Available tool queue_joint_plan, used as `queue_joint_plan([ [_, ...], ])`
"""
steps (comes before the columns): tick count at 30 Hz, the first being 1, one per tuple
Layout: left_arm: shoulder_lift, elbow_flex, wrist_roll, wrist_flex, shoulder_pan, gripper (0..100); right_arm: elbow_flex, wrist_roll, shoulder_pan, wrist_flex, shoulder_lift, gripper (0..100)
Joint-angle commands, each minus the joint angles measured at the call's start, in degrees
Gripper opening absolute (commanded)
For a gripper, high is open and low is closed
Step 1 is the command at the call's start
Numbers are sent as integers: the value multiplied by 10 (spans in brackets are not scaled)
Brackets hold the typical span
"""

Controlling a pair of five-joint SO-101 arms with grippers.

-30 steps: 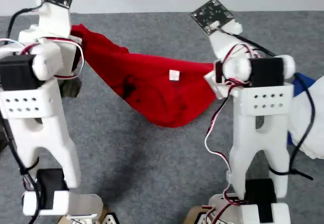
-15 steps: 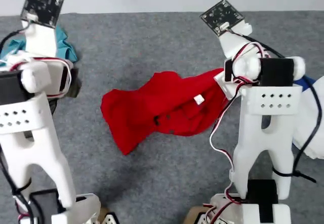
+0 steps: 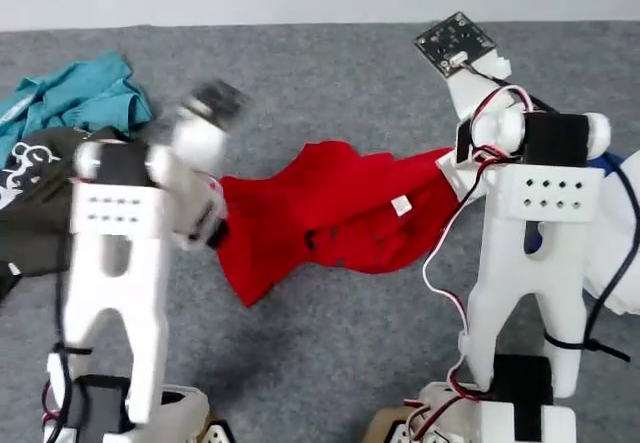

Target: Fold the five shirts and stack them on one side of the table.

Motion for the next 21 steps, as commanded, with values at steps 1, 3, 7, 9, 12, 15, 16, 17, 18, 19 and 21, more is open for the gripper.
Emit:
queue_joint_plan([
  [1,-18,62,-52,-36,29,181,-4,5,19,16,-22,10],
  [3,-18,95,-86,-53,31,181,-4,5,29,16,-22,10],
  [7,-18,158,-136,-104,32,182,-4,5,53,17,-22,10],
  [9,-18,187,-154,-130,39,198,-4,5,58,17,-22,10],
  [12,-18,229,-158,-174,60,210,-4,5,57,17,-22,10],
  [15,-18,258,-157,-212,85,210,-4,5,56,16,-22,10],
  [16,-18,262,-156,-216,93,210,-4,5,56,16,-22,10],
  [17,-18,262,-156,-216,101,210,-4,5,56,16,-22,10],
  [18,-18,262,-156,-217,107,210,-4,5,56,16,-22,10],
  [19,-18,264,-156,-219,113,210,-3,5,56,16,-22,10],
  [21,-17,265,-156,-224,120,210,4,5,56,15,-22,10],
])
